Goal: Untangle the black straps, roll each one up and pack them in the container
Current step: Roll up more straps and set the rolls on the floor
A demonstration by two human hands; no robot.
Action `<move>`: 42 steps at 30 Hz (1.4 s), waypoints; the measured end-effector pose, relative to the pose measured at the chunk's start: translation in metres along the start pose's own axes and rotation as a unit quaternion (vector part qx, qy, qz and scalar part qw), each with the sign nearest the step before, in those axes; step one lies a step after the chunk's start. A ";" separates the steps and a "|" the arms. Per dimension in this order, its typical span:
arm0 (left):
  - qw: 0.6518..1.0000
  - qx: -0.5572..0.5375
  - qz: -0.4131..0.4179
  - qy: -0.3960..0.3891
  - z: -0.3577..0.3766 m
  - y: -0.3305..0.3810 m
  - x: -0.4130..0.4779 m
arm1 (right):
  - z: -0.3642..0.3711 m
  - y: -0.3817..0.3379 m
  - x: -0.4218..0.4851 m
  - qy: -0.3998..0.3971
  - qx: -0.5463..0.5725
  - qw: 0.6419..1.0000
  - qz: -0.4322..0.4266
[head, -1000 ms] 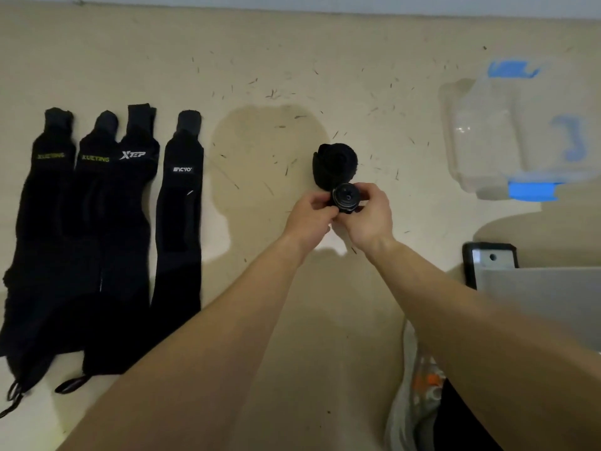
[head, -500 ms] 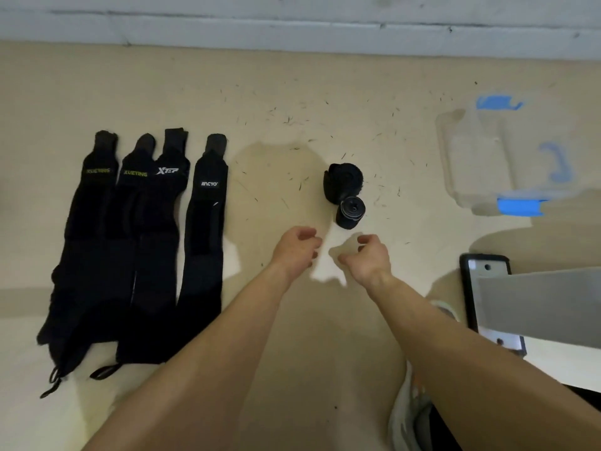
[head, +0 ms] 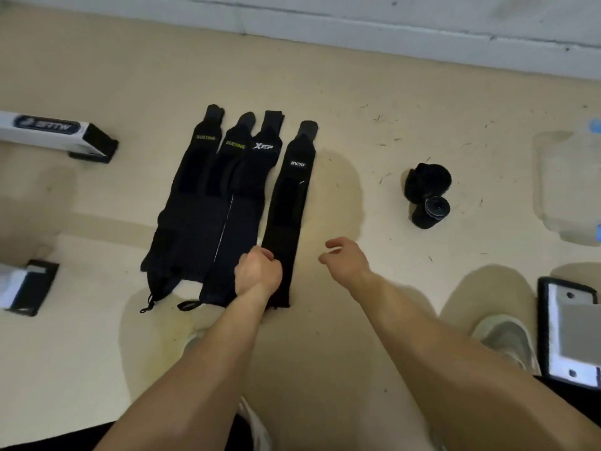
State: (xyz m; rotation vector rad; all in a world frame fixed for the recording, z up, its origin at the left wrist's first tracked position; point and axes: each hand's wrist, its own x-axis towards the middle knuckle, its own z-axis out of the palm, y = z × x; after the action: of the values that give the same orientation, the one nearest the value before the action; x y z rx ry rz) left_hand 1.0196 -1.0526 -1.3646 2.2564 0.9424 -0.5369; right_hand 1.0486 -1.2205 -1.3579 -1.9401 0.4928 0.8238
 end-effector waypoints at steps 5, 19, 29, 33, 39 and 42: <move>0.999 0.033 -0.037 0.000 0.004 -0.024 0.018 | 0.052 -0.002 0.011 -0.038 -0.018 0.999 0.025; 0.994 -0.005 -0.087 -0.059 0.040 -0.023 0.028 | 0.082 0.014 0.029 0.000 0.014 0.993 0.113; 0.976 -0.116 -0.046 -0.180 0.026 -0.014 0.012 | 0.028 0.023 0.016 -0.016 0.006 1.000 0.013; 0.947 -0.190 -0.032 -0.256 0.012 -0.007 -0.004 | 0.008 0.011 0.010 0.021 0.074 0.997 -0.006; 0.931 -0.206 0.018 -0.302 -0.017 0.027 -0.032 | -0.030 -0.012 -0.018 -0.003 0.145 0.989 -0.043; 0.922 -0.263 0.008 -0.284 -0.032 0.046 -0.044 | -0.047 -0.027 -0.036 -0.026 0.120 0.991 -0.060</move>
State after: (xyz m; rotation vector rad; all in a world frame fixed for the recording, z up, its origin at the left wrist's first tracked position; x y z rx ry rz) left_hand 1.0288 -1.0773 -1.2985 1.4994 0.6610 -0.7694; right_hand 1.0570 -1.2486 -1.2995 -1.7059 0.4198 0.7025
